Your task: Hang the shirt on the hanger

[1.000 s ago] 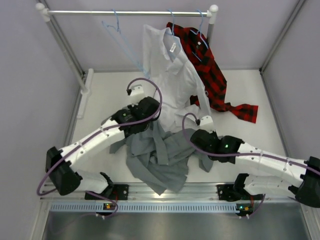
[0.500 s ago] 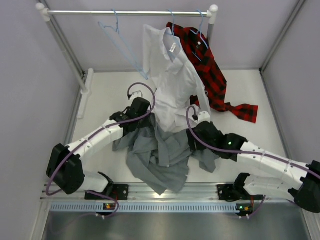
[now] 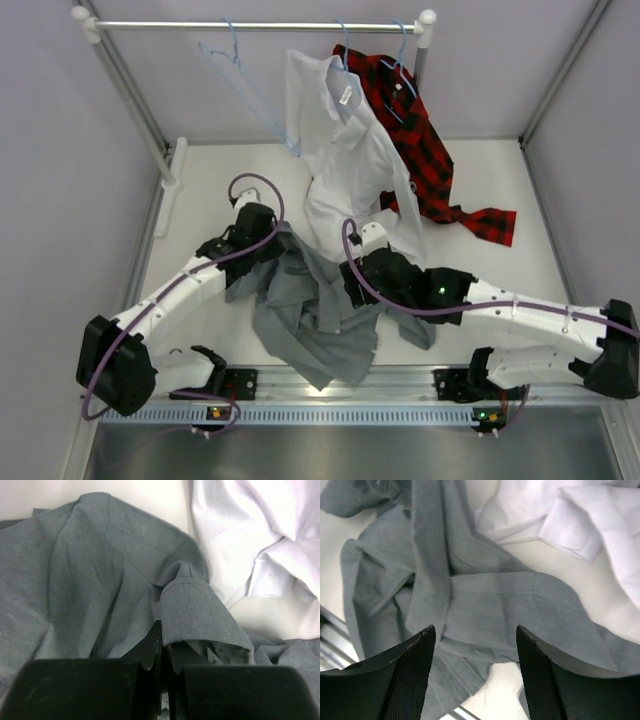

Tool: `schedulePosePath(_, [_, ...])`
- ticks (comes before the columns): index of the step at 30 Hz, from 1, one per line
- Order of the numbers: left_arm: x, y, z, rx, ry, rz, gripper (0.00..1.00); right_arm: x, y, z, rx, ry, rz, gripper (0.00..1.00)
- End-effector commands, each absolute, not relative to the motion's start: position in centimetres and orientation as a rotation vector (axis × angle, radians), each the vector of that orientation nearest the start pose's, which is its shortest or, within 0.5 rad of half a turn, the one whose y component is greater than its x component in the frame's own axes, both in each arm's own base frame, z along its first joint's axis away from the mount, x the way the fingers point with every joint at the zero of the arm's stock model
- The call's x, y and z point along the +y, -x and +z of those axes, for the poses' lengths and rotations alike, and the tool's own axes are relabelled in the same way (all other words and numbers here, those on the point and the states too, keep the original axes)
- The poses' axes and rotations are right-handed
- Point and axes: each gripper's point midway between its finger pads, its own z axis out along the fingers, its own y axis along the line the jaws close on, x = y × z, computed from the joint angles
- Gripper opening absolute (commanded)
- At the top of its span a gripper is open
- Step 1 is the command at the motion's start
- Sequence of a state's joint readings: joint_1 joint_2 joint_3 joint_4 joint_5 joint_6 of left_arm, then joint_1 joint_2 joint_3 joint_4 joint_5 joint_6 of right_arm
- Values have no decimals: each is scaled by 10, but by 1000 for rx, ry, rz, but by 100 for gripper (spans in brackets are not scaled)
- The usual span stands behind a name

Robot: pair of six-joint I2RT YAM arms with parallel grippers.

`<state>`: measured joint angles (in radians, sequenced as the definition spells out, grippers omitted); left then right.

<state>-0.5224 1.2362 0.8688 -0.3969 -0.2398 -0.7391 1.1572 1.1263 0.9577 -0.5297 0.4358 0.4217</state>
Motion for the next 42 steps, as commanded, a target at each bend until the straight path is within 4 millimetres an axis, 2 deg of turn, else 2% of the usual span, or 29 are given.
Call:
schedulePosePath(1, [-168, -314, 169, 2179, 395, -487, 0, 323, -165, 195, 2093, 656, 603, 63])
schedulePosePath(4, [-170, -313, 175, 2169, 391, -517, 0, 350, -164, 178, 2118, 668, 619, 63])
schedulePosePath(5, [-173, -312, 176, 2170, 380, -530, 0, 359, -164, 165, 2140, 685, 614, 63])
schedulePosePath(7, [-174, -313, 176, 2170, 374, -539, 0, 371, -168, 161, 2142, 668, 623, 66])
schedulePosePath(9, [-175, -313, 177, 2170, 371, -542, 0, 372, -176, 142, 2171, 649, 542, 67])
schedulePosePath(10, [-174, -312, 176, 2172, 372, -541, 0, 372, -180, 140, 2173, 634, 516, 67])
schedulePosePath(12, [-173, -311, 179, 2164, 369, -543, 0, 364, -193, 124, 2185, 590, 396, 65])
schedulePosePath(13, [-173, -310, 179, 2164, 369, -543, 0, 363, -196, 122, 2187, 576, 369, 60])
schedulePosePath(16, [-169, -311, 179, 2157, 370, -532, 0, 365, -197, 111, 2207, 585, 347, 31])
schedulePosePath(17, [-168, -310, 179, 2158, 370, -530, 0, 365, -197, 109, 2207, 588, 339, 11])
schedulePosePath(18, [-166, -311, 178, 2157, 372, -526, 0, 364, -198, 110, 2205, 583, 335, 3])
schedulePosePath(19, [-165, -311, 177, 2157, 372, -521, 0, 360, -198, 112, 2205, 584, 318, 0])
schedulePosePath(22, [-164, -308, 169, 2178, 348, -508, 0, 344, -209, 135, 2158, 563, 248, 0])
schedulePosePath(23, [-165, -308, 167, 2186, 339, -506, 0, 333, -214, 148, 2139, 571, 217, 0])
schedulePosePath(26, [-169, -305, 160, 2204, 307, -525, 0, 304, -245, 179, 2103, 540, 158, 0])
schedulePosePath(27, [-172, -307, 164, 2186, 303, -548, 0, 290, -263, 187, 2100, 494, 125, 0])
schedulePosePath(28, [-174, -306, 161, 2188, 305, -565, 0, 288, -272, 202, 2079, 482, 127, 0])
schedulePosePath(31, [-177, -309, 170, 2139, 324, -608, 0, 274, -300, 223, 2050, 481, 66, 0])
schedulePosePath(33, [-178, -311, 171, 2126, 336, -620, 0, 269, -320, 218, 2063, 507, 15, 0])
schedulePosePath(34, [-180, -313, 174, 2110, 343, -635, 0, 273, -325, 202, 2094, 537, 0, 0])
schedulePosePath(35, [-182, -314, 173, 2109, 342, -646, 0, 273, -330, 196, 2101, 562, -18, 0])
schedulePosePath(37, [-187, -318, 170, 2104, 332, -664, 0, 278, -335, 176, 2132, 596, -39, 0])
schedulePosePath(39, [-191, -321, 163, 2125, 322, -667, 0, 284, -332, 167, 2150, 620, -7, 1])
schedulePosePath(40, [-193, -323, 163, 2125, 318, -670, 0, 291, -332, 168, 2142, 621, 37, 18])
schedulePosePath(42, [-198, -325, 163, 2126, 298, -693, 0, 297, -329, 174, 2127, 632, 88, 31])
